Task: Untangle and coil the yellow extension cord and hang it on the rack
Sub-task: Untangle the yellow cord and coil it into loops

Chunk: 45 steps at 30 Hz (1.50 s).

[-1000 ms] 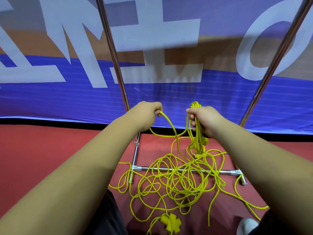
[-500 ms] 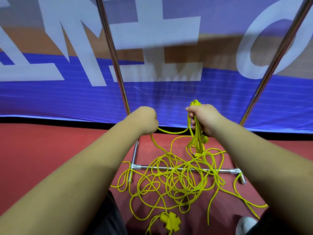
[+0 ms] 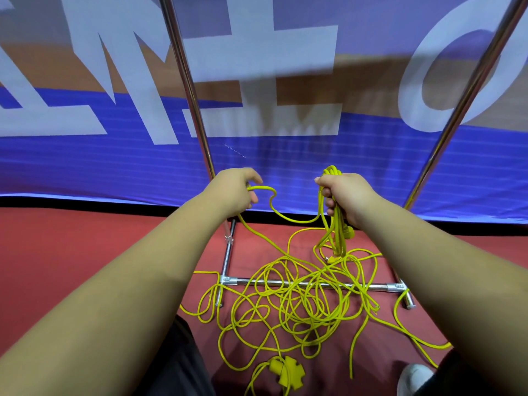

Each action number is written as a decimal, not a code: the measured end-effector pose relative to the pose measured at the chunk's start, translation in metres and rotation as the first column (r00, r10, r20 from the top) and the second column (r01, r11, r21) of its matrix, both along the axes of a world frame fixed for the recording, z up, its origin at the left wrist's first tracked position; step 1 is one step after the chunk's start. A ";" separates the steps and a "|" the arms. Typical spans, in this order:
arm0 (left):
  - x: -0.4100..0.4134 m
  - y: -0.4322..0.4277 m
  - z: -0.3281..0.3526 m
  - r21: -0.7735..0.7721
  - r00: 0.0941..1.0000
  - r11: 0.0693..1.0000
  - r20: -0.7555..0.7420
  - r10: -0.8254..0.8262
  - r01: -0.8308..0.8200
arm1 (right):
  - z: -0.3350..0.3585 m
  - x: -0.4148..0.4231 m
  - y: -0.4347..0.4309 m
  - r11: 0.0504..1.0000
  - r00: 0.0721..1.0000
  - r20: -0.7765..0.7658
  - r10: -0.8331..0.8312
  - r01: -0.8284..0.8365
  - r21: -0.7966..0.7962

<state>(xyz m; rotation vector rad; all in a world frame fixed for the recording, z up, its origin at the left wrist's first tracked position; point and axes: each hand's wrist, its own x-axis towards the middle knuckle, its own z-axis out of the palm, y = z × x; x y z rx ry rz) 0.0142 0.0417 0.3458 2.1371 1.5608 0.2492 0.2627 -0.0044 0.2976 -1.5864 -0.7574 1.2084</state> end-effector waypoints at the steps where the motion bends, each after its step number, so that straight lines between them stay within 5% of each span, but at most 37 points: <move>1: -0.001 0.001 0.002 -0.022 0.999 0.999 -0.020 -0.037 0.036 | 0.000 0.001 0.000 1.000 1.000 0.009 -0.004 0.004 0.003; 5: -0.010 -0.001 0.005 -0.050 0.953 0.956 -0.080 -0.292 0.289 | 0.000 0.004 -0.001 1.000 0.999 0.048 -0.007 0.005 0.028; 9: -0.005 -0.008 0.013 -0.045 0.911 0.913 0.102 -0.401 0.407 | 0.003 0.006 -0.001 0.999 0.997 0.073 0.024 -0.026 0.033; 12: 0.005 -0.014 0.015 -0.005 0.898 0.923 0.230 -0.374 0.386 | 0.004 0.004 -0.002 0.994 0.991 0.080 0.104 -0.107 0.030; 21: 0.033 -0.011 -0.010 0.119 0.952 0.985 0.268 -0.151 0.123 | 0.015 -0.027 -0.015 0.907 0.907 -0.016 0.422 -0.422 -0.015; 30: 0.021 0.006 -0.010 0.195 0.971 0.975 0.192 -0.140 0.102 | 0.020 -0.029 -0.018 0.886 0.887 0.045 0.460 -0.454 -0.098; 41: 0.022 0.027 -0.027 0.269 0.982 0.945 -0.031 -0.184 0.185 | 0.038 -0.028 -0.021 0.869 0.865 -0.123 0.487 -0.494 -0.026; 45: 0.025 0.030 -0.045 0.211 0.998 0.976 0.022 -0.067 0.060 | 0.057 -0.021 -0.020 0.878 0.858 -0.204 0.471 -0.478 0.019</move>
